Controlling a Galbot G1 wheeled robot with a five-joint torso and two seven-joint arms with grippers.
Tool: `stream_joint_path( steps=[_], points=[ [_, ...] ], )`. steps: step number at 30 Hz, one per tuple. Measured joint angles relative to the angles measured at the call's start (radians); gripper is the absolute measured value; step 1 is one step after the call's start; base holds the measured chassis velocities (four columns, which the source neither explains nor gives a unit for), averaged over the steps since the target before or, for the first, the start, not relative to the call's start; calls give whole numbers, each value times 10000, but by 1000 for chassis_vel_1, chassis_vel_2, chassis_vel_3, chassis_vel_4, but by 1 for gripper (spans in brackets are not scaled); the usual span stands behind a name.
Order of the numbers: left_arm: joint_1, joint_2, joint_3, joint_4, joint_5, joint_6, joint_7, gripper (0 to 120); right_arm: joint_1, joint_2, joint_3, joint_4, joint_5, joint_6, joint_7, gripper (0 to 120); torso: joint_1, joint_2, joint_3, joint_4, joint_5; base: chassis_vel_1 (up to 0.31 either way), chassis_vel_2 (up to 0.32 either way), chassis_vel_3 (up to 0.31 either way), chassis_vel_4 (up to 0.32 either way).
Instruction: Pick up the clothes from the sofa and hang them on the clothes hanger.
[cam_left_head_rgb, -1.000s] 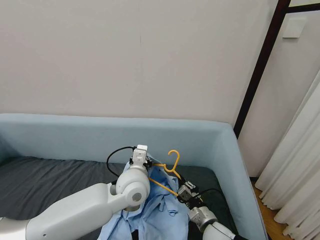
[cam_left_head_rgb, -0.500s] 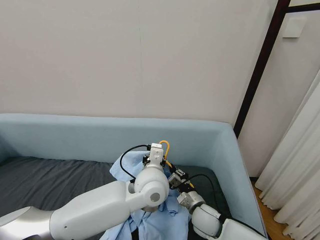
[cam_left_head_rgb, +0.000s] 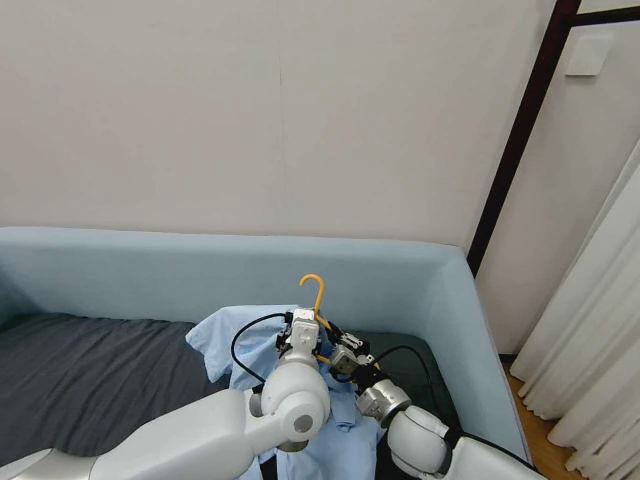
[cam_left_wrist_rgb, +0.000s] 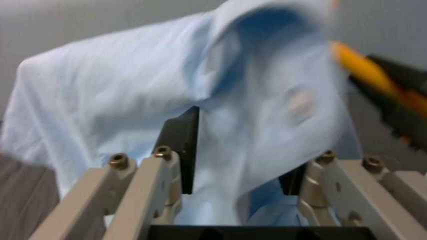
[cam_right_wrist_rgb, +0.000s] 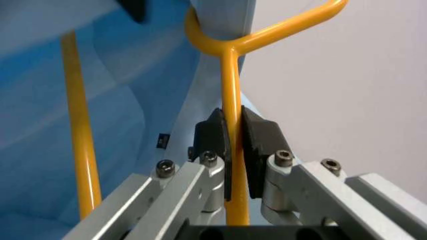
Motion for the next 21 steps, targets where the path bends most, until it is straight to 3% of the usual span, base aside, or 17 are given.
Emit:
stream_joint_path(
  steps=[2, 8, 11, 12, 13, 16, 17, 18, 19, 20, 21],
  points=[
    [53, 87, -46, -83, 0, 119, 2, 47, -15, -31, 64, -19, 1, 53, -5, 5, -1, 0, 0, -1, 0, 0, 0, 0, 0],
    [623, 1182, -389, -990, 352, 813, 393, 70, -165, -233, 624, -347, -275, 676, -98, 4, 0, 0, 0, -3, 0, 0, 0, 0, 0],
    [1139, 2358, -605, -1729, 1718, 663, 1820, 84, -288, -248, 982, -556, -556, 1023, -98, 5, -1, 0, 0, 0, -2, 0, 0, 0, 0],
    [1416, 3037, -813, -2060, 2396, 309, 2858, 88, -353, -247, 1160, -669, -745, 1218, -107, 5, -1, 0, 0, 2, 0, 0, 0, 0, 0],
    [1416, 3037, -813, -2060, 2396, 309, 2858, 88, -353, -247, 1160, -669, -745, 1218, -107, 5, -1, 0, 0, 2, 0, 0, 0, 0, 0],
    [1932, 4275, -1413, -2319, 3561, -887, 5010, 98, -476, -241, 1441, -830, -1098, 1582, -166, 5, -1, 0, -1, 3, -3, 0, 0, 0, 0],
    [2073, 5014, -1767, -2219, 4208, -1955, 6570, 100, -553, -238, 1599, -889, -1303, 1772, -245, 5, -2, 0, -1, 3, 1, 0, 0, 0, 0],
    [2073, 5014, -1767, -2219, 4208, -1955, 6570, 100, -553, -238, 1599, -889, -1303, 1772, -245, 5, -2, 0, -1, 3, 1, 0, 0, 0, 0],
    [2079, 5336, -1901, -2068, 4494, -2571, 7346, 100, -592, -239, 1680, -922, -1459, 1895, -292, 5, -2, 1, -1, 3, 2, 0, 0, 0, 0],
    [2023, 5781, -2089, -1656, 4973, -3745, 8661, 100, -643, -248, 1772, -962, -1677, 2081, -371, 5, -1, 1, -1, 2, -2, 0, 0, 0, 0],
    [1993, 5893, -2153, -1494, 5105, -4072, 9033, 100, -654, -253, 1794, -973, -1744, 2133, -392, 4, -2, 1, -1, 0, -3, 0, 0, 0, 0]
  ],
)
